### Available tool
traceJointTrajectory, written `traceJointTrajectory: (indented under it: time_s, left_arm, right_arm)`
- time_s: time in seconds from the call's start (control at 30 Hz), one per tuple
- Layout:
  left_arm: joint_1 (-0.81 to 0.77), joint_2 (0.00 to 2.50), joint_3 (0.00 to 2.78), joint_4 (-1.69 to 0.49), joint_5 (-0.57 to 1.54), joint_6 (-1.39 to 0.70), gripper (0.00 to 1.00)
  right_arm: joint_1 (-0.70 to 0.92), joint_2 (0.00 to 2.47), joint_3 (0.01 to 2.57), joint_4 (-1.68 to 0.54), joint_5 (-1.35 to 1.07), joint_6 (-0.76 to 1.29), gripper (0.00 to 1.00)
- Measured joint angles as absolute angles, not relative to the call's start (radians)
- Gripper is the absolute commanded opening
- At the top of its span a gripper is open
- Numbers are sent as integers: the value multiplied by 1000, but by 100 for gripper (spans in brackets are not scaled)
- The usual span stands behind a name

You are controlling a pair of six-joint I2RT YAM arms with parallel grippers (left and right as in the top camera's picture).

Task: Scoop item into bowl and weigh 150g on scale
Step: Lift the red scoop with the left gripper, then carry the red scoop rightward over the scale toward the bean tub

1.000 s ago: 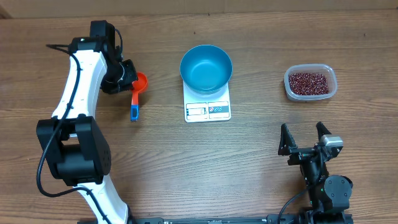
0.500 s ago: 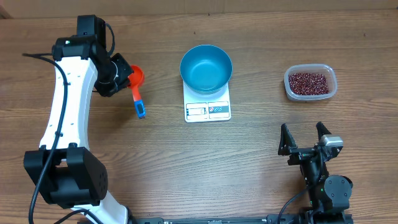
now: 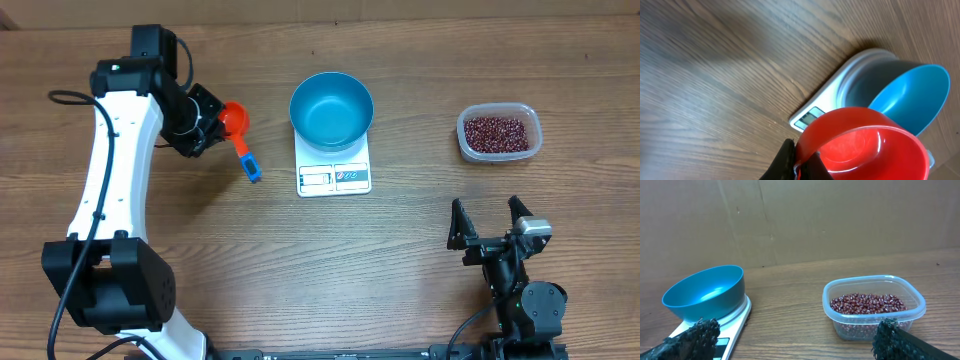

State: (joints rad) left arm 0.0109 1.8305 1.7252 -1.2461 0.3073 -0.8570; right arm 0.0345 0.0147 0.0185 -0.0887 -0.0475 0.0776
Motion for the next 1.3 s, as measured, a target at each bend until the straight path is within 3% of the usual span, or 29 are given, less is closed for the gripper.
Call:
traceJointTrajectory:
  time_s: [0.9, 1.3]
  left_arm:
    - [-456, 1831, 1725, -1250, -20, -1290, 4]
    - [-550, 1831, 1725, -1250, -39, -1476, 4]
  right_arm:
    - [35, 15, 19, -89, -47, 78, 100]
    - [35, 15, 19, -89, -47, 78, 100]
